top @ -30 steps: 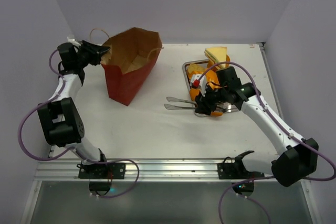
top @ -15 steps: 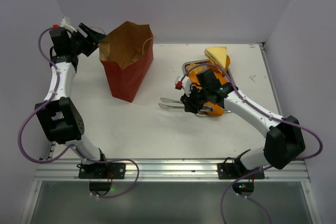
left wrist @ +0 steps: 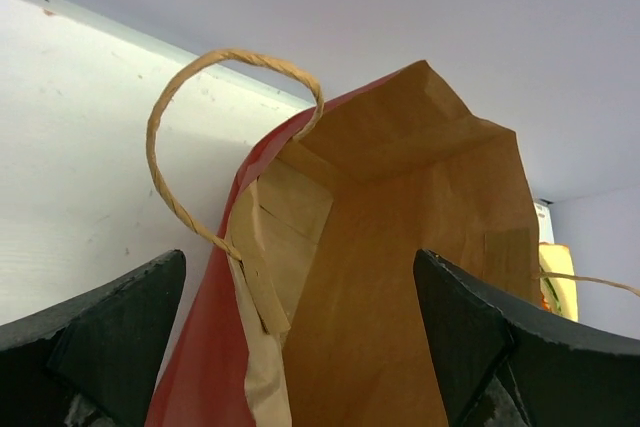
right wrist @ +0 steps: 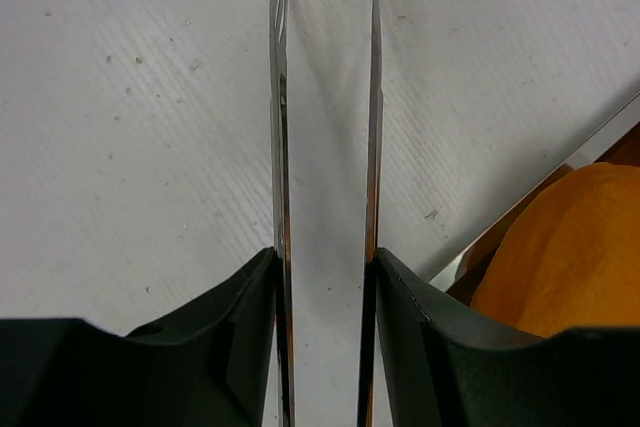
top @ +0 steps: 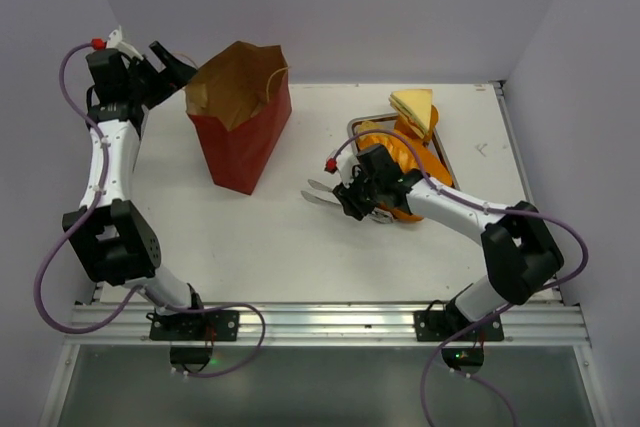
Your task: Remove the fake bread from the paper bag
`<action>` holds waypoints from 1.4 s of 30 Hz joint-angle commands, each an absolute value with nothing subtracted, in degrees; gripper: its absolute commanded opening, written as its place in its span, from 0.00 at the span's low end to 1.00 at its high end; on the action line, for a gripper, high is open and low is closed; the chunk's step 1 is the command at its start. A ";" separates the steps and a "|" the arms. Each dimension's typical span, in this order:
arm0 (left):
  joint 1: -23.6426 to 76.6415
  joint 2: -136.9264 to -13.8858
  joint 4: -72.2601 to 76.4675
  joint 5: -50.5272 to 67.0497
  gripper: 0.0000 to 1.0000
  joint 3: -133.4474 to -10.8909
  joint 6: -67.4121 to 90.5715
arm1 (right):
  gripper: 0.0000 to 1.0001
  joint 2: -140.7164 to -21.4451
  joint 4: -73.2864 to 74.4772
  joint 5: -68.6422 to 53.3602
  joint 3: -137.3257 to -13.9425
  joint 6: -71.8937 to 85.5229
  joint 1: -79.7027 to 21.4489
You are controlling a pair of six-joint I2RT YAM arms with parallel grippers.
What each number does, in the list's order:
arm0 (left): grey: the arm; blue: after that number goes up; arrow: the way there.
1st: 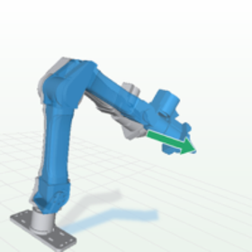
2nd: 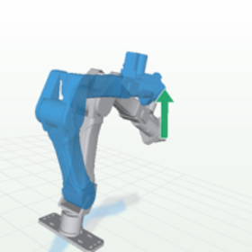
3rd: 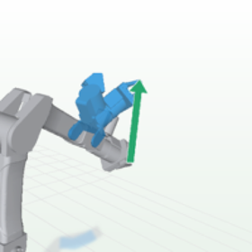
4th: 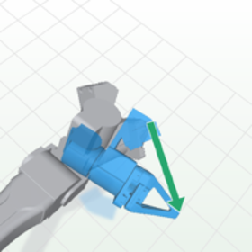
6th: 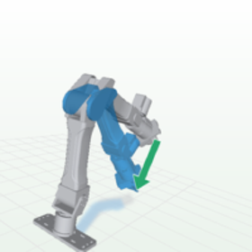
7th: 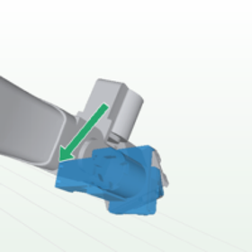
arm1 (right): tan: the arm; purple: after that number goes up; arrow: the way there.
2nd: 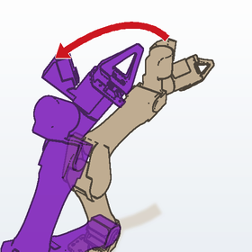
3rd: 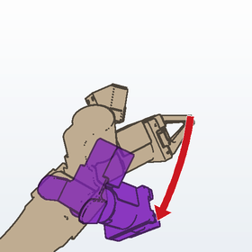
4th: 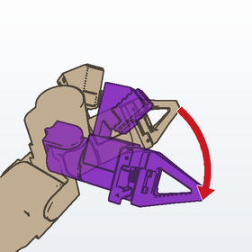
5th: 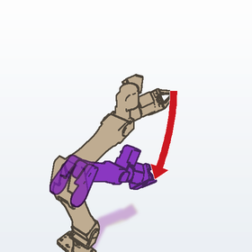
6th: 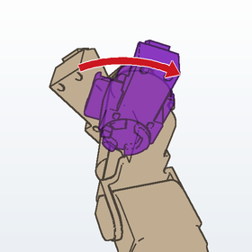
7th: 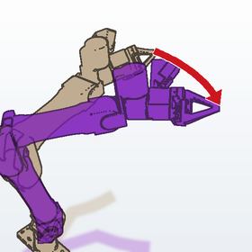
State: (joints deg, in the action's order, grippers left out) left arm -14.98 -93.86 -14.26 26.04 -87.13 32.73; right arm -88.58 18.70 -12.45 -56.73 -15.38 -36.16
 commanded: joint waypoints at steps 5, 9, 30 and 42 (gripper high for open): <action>-15.29 -86.40 -15.20 20.04 0.99 -89.83 27.60 | 0.47 -89.91 11.78 -8.27 -53.70 -10.28 -37.18; -15.38 -84.12 -15.21 19.43 1.00 -89.21 27.07 | 0.51 -91.75 12.65 -7.82 -53.79 -10.46 -37.70; -15.38 -59.60 -8.88 31.98 1.00 -65.31 31.20 | 0.91 -83.95 21.18 -10.92 -55.98 -16.52 -38.50; -15.29 -47.03 -9.75 34.72 1.00 -52.22 24.71 | 0.99 -68.83 21.54 16.42 -63.45 -17.84 -38.14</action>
State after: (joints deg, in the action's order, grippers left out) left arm -14.98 -49.89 -10.02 33.85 -54.50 28.40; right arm -71.35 22.39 7.27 -60.97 -16.99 -38.24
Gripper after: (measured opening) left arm 0.994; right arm 0.987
